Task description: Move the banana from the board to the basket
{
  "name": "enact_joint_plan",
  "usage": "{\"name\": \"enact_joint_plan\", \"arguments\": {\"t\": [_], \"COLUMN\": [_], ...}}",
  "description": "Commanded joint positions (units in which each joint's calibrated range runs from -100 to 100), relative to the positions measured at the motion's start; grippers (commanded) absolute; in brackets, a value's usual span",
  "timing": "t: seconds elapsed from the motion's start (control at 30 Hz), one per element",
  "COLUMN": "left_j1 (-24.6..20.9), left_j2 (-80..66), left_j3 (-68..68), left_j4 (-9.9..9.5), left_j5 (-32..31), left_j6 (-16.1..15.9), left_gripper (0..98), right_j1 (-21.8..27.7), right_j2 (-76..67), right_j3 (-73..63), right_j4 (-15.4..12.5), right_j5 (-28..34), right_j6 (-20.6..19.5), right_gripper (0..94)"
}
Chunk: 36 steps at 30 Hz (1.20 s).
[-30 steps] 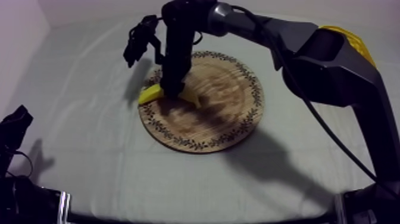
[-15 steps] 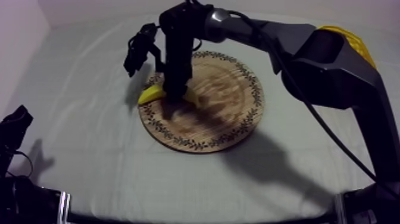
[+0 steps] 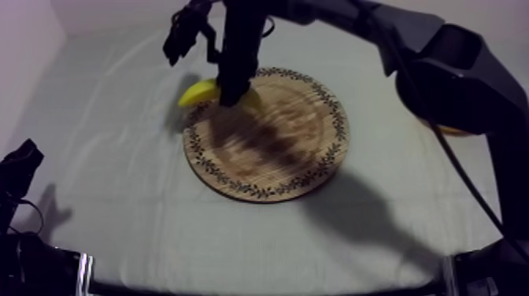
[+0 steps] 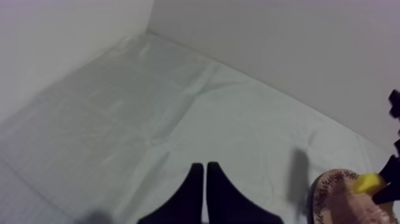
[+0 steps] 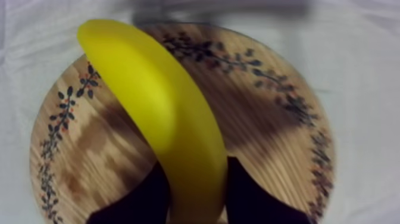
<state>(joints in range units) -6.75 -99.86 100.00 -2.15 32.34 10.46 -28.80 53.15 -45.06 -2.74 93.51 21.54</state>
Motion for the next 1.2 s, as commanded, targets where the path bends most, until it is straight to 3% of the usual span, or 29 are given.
{"name": "enact_joint_plan", "arguments": {"t": [0.0,0.37,0.6,0.93,1.17], "left_j1": [-0.02,-0.02,-0.02,-0.02,-0.02], "left_j2": [0.04,0.04,0.04,0.04,0.04], "left_j3": [0.0,0.0,0.0,0.0,0.0], "left_j4": [0.03,0.03,0.03,0.03,0.03], "left_j5": [0.0,0.0,0.0,0.0,0.0], "left_j6": [0.02,0.02,0.02,0.02,0.02], "left_gripper": [0.1,0.1,0.1,0.1,0.1], "right_j1": [1.04,8.61,13.1,22.01,28.33], "right_j2": [-4.13,-21.25,-30.5,-36.76,-38.91], "right_j3": [0.71,5.46,9.28,15.48,24.93], "right_j4": [-0.09,-0.17,0.45,0.1,1.82], "right_j5": [-0.19,0.22,0.36,-1.21,-4.73], "right_j6": [0.01,-1.85,-5.51,-10.35,-10.27], "right_gripper": [12.5,12.4,12.0,11.6,10.0]}}
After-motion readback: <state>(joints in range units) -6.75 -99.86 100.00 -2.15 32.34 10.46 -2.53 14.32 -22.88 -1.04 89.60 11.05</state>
